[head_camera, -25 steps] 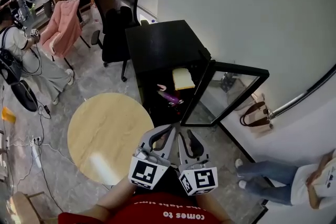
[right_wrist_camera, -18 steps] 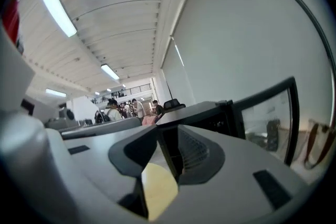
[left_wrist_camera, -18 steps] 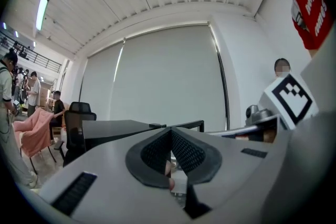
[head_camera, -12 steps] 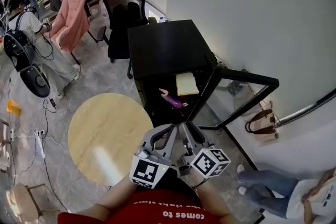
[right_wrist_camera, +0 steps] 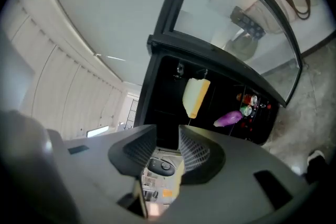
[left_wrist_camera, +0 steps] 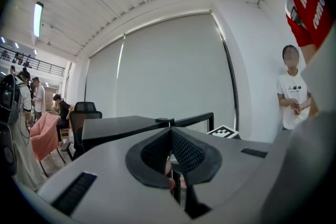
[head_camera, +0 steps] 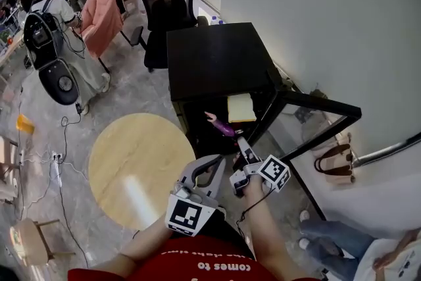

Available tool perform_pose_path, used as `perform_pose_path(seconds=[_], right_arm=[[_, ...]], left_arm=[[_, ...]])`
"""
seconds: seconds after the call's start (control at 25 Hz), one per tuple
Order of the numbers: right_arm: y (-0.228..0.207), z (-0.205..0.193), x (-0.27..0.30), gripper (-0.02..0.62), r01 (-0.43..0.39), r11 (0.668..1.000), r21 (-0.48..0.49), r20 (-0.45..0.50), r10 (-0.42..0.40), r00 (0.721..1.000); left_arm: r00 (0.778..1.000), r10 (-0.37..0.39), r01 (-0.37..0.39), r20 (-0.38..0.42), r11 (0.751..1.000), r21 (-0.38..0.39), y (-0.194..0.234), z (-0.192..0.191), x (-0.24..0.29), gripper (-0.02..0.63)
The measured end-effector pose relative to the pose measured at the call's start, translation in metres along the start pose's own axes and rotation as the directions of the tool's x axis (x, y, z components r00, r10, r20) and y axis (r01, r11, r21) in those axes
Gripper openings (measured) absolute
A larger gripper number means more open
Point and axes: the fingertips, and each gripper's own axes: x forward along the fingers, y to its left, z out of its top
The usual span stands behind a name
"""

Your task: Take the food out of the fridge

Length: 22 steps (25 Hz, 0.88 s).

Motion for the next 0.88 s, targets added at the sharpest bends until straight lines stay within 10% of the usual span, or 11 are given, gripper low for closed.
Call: perform_pose_path(seconds=[0.88], right_arm=[[-0.081,0.046,0.101,0.15,0.083,0.982,0.17,-0.043,-0.077,0.996]], left_arm=[[0.993,0.07,-0.077,-0.094,0.994,-0.08,0.027,-0.029,0.009,0.007]])
